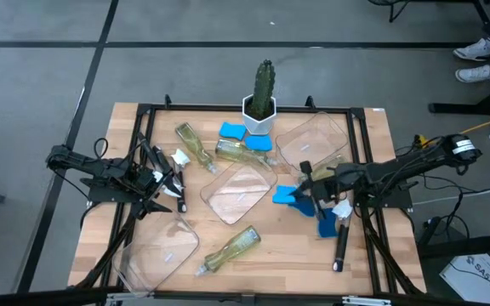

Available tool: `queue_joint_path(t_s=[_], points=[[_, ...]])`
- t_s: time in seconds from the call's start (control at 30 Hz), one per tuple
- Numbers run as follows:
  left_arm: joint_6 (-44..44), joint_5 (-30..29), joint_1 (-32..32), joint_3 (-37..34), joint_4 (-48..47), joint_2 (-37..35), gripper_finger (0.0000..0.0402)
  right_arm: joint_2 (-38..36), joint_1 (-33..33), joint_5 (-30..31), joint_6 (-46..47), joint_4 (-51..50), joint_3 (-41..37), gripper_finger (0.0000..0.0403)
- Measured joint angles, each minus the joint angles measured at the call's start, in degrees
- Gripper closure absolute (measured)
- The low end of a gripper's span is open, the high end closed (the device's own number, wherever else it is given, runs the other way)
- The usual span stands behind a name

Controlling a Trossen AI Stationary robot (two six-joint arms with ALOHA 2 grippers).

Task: Pick & Place Kitchen Sink Supplies
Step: Put the blue sponge into the top transparent bin

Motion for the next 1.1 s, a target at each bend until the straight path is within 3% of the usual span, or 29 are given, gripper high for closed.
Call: queue_joint_path(t_s=[0.17, 0.33, 0.6, 0.8, 0.97, 1.1], points=[[0.0, 0.0, 0.0, 0.0, 0.0, 0.0, 0.0121, -0.4, -2.7, 10.6, -0.2, 4.3, 0.0, 0.0374], [0.0, 0.0, 0.0, 0.0, 0.0, 0.0, 0.0121, -5.6, -7.6, 10.8, 1.7, 5.0, 0.0, 0.0387], [0.0, 0.0, 0.0, 0.0, -0.1, 0.0, 0.0121, -12.5, -18.8, 10.9, 10.0, -1.7, -2.2, 0.0375], [0.0, 0.0, 0.0, 0.0, -0.1, 0.0, 0.0121, -12.6, -25.2, 13.0, 18.8, 6.9, -11.0, 0.0386], [0.0, 0.0, 0.0, 0.0, -0.1, 0.0, 0.0121, -12.6, -29.7, 15.2, 27.4, 12.6, -17.5, 0.0374], [0.0, 0.0, 0.0, 0.0, -0.1, 0.0, 0.0121, -12.6, -32.0, 16.8, 33.3, 13.3, -20.6, 0.0371]])
